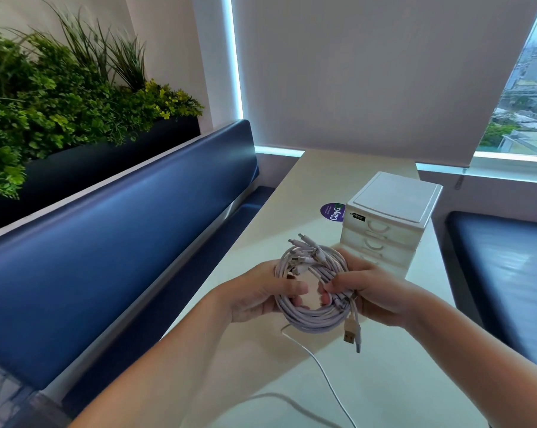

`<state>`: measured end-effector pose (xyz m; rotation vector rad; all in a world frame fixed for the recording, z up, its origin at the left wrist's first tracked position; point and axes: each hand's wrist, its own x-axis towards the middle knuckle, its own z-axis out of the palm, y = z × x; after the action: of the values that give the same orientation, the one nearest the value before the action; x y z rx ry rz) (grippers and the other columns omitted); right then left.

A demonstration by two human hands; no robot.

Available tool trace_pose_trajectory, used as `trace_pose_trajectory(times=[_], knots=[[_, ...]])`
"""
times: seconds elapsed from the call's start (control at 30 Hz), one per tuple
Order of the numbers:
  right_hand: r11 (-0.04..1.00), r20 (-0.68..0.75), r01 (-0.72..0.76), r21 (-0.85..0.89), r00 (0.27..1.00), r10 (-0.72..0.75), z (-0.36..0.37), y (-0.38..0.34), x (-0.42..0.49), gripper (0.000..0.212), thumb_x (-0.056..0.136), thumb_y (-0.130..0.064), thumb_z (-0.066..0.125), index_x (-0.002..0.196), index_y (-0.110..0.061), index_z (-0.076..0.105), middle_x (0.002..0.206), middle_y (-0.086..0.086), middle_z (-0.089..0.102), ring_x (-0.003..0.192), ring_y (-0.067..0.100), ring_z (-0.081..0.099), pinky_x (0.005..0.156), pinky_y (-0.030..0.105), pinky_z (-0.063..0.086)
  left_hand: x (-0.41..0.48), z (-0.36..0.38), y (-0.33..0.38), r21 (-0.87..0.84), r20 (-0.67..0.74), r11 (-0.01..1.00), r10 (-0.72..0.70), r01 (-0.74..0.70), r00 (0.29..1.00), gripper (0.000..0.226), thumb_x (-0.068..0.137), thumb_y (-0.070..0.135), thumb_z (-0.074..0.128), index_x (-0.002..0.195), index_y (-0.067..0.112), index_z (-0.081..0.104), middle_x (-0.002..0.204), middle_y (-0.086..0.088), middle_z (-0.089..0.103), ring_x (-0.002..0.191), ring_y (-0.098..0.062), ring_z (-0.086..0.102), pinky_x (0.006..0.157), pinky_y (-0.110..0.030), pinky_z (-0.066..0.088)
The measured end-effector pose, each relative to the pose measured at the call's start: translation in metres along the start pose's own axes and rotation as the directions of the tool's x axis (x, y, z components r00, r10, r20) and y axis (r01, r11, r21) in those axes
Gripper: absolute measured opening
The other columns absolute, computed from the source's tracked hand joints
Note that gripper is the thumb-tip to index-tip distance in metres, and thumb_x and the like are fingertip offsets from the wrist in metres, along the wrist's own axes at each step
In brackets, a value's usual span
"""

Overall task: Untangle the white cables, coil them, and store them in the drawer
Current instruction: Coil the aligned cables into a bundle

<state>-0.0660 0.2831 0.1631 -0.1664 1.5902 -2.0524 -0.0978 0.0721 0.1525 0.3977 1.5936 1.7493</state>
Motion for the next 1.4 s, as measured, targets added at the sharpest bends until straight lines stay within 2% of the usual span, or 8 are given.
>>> trace_pose_trajectory(times=[0.1, 0.23, 0.43, 0.7, 0.83, 0.93, 1.0, 1.4], knots=[[0.985, -0.005, -0.048, -0.166, 0.999, 0.048, -0.004, -0.01, -0.002, 0.059, 0.068, 0.007, 0.059, 0.123, -0.006, 0.045, 0.089, 0.019, 0.059, 0.071, 0.024, 0.063, 0.065, 0.032, 0.054, -0.005, -0.012, 0.003, -0.102, 0.206, 0.99, -0.075, 0.097, 0.976, 0.056, 0.071, 0.053, 0.076, 0.098, 0.007, 0.061, 0.087, -0.007, 0.067, 0.088, -0.023, 0.067, 0.082, -0.033, 0.054], [0.861, 0.052, -0.119, -0.495, 0.985, 0.166, 0.0, -0.029, -0.008, 0.065, 0.071, 0.001, 0.063, 0.127, -0.02, 0.037, 0.092, 0.018, 0.061, 0.08, 0.026, 0.061, 0.073, 0.035, 0.052, 0.001, -0.014, 0.015, 0.042, 0.181, 0.953, -0.301, 0.299, 0.936, 0.113, 0.065, 0.094, 0.024, 0.109, 0.0, 0.069, 0.096, -0.016, 0.068, 0.088, -0.027, 0.066, 0.093, -0.039, 0.053], [0.65, 0.091, -0.137, -0.747, 0.948, 0.305, 0.017, -0.042, 0.0, 0.077, 0.082, 0.009, 0.057, 0.139, -0.027, 0.018, 0.076, 0.001, 0.067, 0.071, 0.013, 0.064, 0.079, 0.031, 0.05, 0.007, 0.011, 0.027, 0.5, 0.082, 0.822, -0.359, 0.273, 0.93, 0.056, 0.06, 0.059, 0.076, 0.098, 0.019, 0.065, 0.093, -0.007, 0.066, 0.079, -0.019, 0.065, 0.091, -0.038, 0.052], [0.734, 0.091, -0.125, -0.668, 0.965, 0.248, 0.006, -0.035, 0.01, 0.084, 0.076, -0.002, 0.063, 0.139, -0.035, 0.02, 0.098, 0.021, 0.064, 0.084, 0.025, 0.065, 0.085, 0.038, 0.053, 0.004, 0.009, 0.016, 0.371, 0.058, 0.901, -0.263, 0.223, 0.963, 0.019, 0.081, 0.02, 0.063, 0.099, 0.017, 0.064, 0.082, -0.005, 0.07, 0.072, -0.015, 0.066, 0.076, -0.028, 0.053], [0.361, -0.009, 0.029, -0.932, 0.994, -0.105, 0.0, -0.025, 0.008, 0.075, 0.08, -0.026, 0.072, 0.136, -0.037, 0.024, 0.122, -0.004, 0.05, 0.109, 0.016, 0.054, 0.097, 0.035, 0.047, 0.004, 0.004, 0.01, 0.324, -0.106, 0.909, -0.24, 0.262, 0.965, 0.005, 0.093, 0.017, 0.058, 0.096, 0.014, 0.061, 0.073, 0.0, 0.069, 0.066, -0.014, 0.065, 0.071, -0.028, 0.051], [-0.08, 0.188, 0.173, -0.982, 0.802, -0.567, 0.004, -0.008, -0.001, 0.049, 0.078, -0.031, 0.071, 0.119, -0.029, 0.046, 0.115, -0.005, 0.044, 0.104, 0.018, 0.046, 0.09, 0.032, 0.043, 0.004, -0.001, 0.007, 0.247, -0.206, 0.926, -0.236, 0.284, 0.95, 0.006, 0.095, 0.016, 0.055, 0.094, 0.013, 0.06, 0.07, 0.001, 0.068, 0.06, -0.012, 0.065, 0.062, -0.025, 0.053], [-0.227, 0.302, 0.203, -0.953, 0.726, -0.618, 0.008, 0.004, -0.003, 0.03, 0.077, -0.028, 0.07, 0.103, -0.024, 0.055, 0.102, -0.003, 0.046, 0.09, 0.02, 0.05, 0.077, 0.033, 0.048, 0.005, -0.002, 0.007, 0.202, -0.228, 0.938, -0.236, 0.283, 0.945, 0.006, 0.095, 0.016, 0.054, 0.092, 0.013, 0.059, 0.069, 0.001, 0.067, 0.06, -0.013, 0.064, 0.063, -0.027, 0.053], [-0.298, 0.228, 0.01, -0.954, 0.671, -0.705, 0.004, 0.035, 0.02, 0.009, 0.079, -0.011, 0.059, 0.088, -0.009, 0.057, 0.088, 0.008, 0.047, 0.063, 0.027, 0.05, 0.046, 0.039, 0.046, 0.011, 0.002, 0.011, 0.213, -0.219, 0.93, -0.254, 0.3, 0.942, 0.01, 0.092, 0.016, 0.056, 0.101, 0.013, 0.061, 0.078, -0.002, 0.07, 0.072, -0.018, 0.066, 0.067, -0.029, 0.056]])
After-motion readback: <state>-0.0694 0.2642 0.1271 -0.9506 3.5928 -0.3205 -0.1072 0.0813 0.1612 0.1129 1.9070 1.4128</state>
